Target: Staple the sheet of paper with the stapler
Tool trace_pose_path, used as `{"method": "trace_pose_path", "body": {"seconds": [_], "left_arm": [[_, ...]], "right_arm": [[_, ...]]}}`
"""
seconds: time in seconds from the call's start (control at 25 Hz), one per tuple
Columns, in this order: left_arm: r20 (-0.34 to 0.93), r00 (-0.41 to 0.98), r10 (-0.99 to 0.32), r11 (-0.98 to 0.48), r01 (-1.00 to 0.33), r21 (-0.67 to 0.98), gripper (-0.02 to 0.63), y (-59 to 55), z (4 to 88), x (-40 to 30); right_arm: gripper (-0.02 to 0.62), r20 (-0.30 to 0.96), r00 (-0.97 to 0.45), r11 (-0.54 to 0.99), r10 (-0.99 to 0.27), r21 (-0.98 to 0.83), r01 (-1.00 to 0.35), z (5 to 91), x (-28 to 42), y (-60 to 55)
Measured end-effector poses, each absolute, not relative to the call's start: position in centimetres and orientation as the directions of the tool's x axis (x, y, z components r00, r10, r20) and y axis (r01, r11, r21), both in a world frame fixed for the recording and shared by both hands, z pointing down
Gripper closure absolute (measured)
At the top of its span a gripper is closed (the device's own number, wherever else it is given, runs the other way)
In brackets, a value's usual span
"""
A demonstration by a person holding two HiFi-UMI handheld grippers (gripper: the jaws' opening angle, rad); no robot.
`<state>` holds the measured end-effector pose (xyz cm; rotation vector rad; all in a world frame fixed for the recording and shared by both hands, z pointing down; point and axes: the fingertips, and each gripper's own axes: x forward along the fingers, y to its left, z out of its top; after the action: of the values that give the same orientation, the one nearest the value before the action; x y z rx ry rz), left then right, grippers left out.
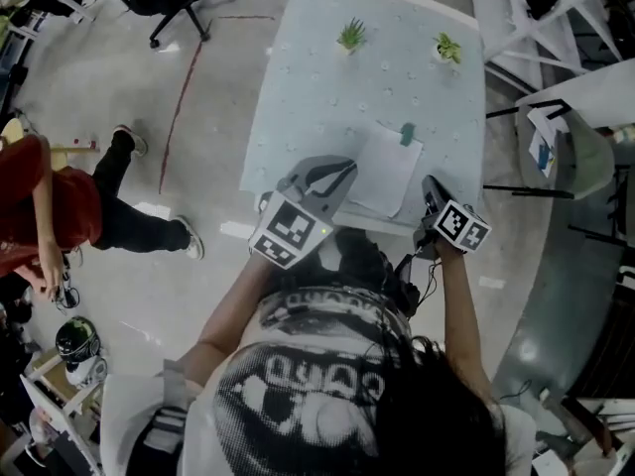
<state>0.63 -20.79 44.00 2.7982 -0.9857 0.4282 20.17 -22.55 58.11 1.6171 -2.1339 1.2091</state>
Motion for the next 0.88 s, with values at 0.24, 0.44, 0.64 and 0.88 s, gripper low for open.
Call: {"method": "trace_pose_path", "body": {"seconds": [0.24, 0.44, 0.64, 0.88], "left_arm": [[0.309, 0.641, -0.702, -0.661, -0.749, 0.052, 0.597, -21.7, 44.3, 1.8], [0.31, 0.563, -0.766, -0.575, -0.816, 0.061, 0.597, -21.4, 44.9, 3.1], [0.32, 0.461, -0.828, -0.465, -0.883, 0.069, 0.597, -20.2, 45.8, 4.0], [0.327, 0.374, -0.868, -0.374, -0.925, 0.066, 0.597, -19.2, 46.4, 4.2]], "right_arm": [[0.597, 0.638, -0.568, 0.462, -0.519, -0.35, -0.815, 57.3, 18.6, -27.8], [0.597, 0.708, -0.626, 0.757, -0.326, -0.201, -0.621, 58.3, 16.6, -29.6], [0.597, 0.761, -0.621, 0.917, -0.191, -0.089, -0.39, 59.6, 15.8, -31.1], [0.597, 0.825, -0.563, 0.998, -0.046, 0.008, -0.069, 61.1, 15.1, -31.3]]}}
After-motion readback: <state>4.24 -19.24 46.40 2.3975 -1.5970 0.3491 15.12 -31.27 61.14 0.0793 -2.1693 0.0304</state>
